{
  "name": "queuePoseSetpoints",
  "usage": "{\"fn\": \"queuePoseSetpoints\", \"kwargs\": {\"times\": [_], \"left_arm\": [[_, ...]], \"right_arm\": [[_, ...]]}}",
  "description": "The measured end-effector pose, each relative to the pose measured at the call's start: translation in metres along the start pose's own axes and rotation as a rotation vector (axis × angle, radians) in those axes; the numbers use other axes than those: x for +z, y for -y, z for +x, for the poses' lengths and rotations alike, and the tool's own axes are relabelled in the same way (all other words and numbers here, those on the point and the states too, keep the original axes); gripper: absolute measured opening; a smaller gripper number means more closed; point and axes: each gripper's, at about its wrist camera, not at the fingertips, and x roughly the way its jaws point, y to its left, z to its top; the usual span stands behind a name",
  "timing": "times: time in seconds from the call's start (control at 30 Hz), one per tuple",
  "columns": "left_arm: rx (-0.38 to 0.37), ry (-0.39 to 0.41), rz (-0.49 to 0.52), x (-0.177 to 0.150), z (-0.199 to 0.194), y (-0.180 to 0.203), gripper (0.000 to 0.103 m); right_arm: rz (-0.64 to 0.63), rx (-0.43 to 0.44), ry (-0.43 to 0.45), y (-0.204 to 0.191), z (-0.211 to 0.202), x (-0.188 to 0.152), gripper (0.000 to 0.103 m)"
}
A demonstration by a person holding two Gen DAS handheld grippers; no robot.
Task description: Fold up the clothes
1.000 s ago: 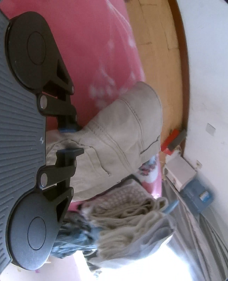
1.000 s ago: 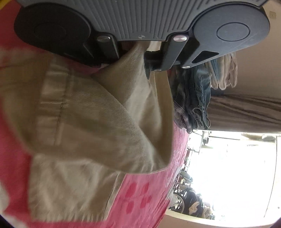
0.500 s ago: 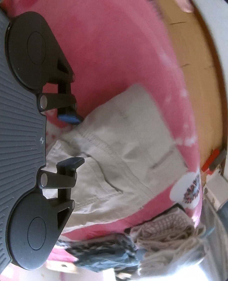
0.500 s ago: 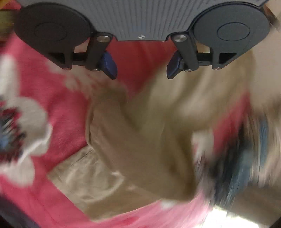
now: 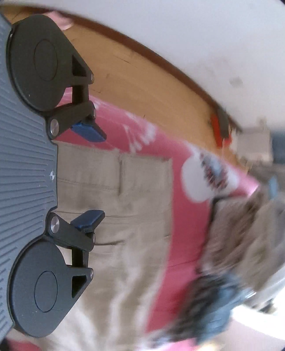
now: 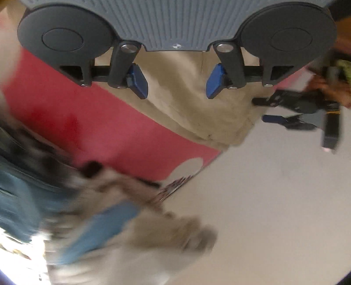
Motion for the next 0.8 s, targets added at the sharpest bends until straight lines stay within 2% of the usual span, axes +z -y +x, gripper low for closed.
{"fn": "queuePoseSetpoints", "kwargs": {"times": [0.07,0.23,0.33,0.37,0.4,0.47,0.5,0.7,0.8], "left_arm": [[0.007,-0.01,0.059,-0.004,0.008,0.007,0.068],[0.001,0.012,0.131,-0.013,0.011,0.011,0.07],[-0.002,0.017,0.142,-0.016,0.013,0.01,0.07],[-0.002,0.02,0.146,-0.017,0.013,0.01,0.07],[0.0,0.023,0.149,-0.018,0.013,0.01,0.071],[0.003,0.028,0.15,-0.018,0.014,0.011,0.07],[0.006,0.029,0.149,-0.019,0.015,0.011,0.071],[0.017,0.026,0.121,-0.015,0.016,0.013,0.07],[0.029,0.04,0.124,-0.013,0.011,0.015,0.071]], "right_arm": [[-0.083,-0.02,-0.052,-0.01,0.031,0.012,0.059],[-0.261,-0.016,-0.19,-0.024,0.067,0.014,0.058],[-0.333,-0.006,-0.228,-0.034,0.075,0.013,0.047],[-0.355,-0.007,-0.233,-0.038,0.077,0.012,0.036],[-0.367,-0.01,-0.232,-0.041,0.077,0.011,0.02],[-0.4,-0.03,-0.218,-0.049,0.074,0.007,0.007],[-0.427,-0.049,-0.2,-0.055,0.07,0.005,0.004],[-0.572,-0.149,-0.079,-0.081,0.029,-0.008,0.003],[-0.61,-0.183,-0.049,-0.085,0.015,-0.01,0.003]]}}
